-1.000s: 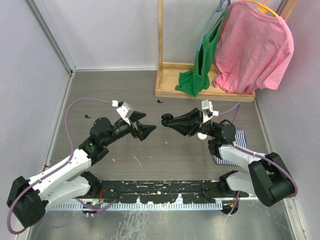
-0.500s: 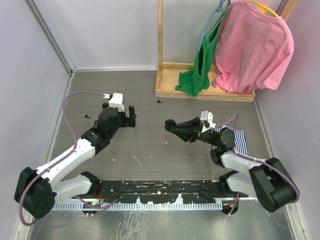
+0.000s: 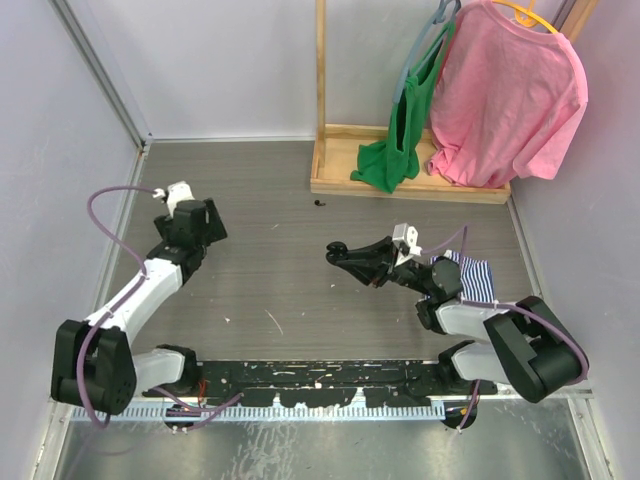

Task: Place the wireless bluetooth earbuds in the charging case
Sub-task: Move the earbud to the center of the board.

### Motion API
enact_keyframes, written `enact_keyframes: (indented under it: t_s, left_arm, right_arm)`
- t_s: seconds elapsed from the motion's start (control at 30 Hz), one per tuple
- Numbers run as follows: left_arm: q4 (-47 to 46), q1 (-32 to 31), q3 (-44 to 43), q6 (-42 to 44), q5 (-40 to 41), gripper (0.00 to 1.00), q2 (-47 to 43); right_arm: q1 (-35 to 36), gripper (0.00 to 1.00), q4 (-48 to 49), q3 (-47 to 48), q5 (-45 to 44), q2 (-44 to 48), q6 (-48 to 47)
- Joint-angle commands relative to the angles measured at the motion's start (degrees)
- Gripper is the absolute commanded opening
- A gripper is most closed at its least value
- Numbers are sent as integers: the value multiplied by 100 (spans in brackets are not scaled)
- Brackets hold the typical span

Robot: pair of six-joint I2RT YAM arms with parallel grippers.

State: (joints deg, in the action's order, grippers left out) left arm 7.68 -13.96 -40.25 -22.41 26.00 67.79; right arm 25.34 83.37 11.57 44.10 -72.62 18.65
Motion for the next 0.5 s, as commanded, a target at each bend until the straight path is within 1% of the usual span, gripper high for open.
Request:
enact_keyframes:
  t_s: [0.0,0.23,0.3,0.37,0.47]
  left_arm:
    - [-71,703,-359,-328,257,93,208]
    - [-266,1840,-683,-909,-138,89,1149]
    - [-280,1988,-834,-946,-162,88,1419]
    - [-278,2105,-981,-974,-197,83,1655]
    - [-368,2304,-1074,-1112,-401,79,1970]
  right_arm:
    - [180,1,228,3,-232,205,-479]
    - [185,1,261,-72,-331,308,-512]
    - [184,1,210,-61,-332,330,-525]
    - [182,1,101,-48,-339,388,-552]
    - [184,1,-30,-40,-349,474,-594]
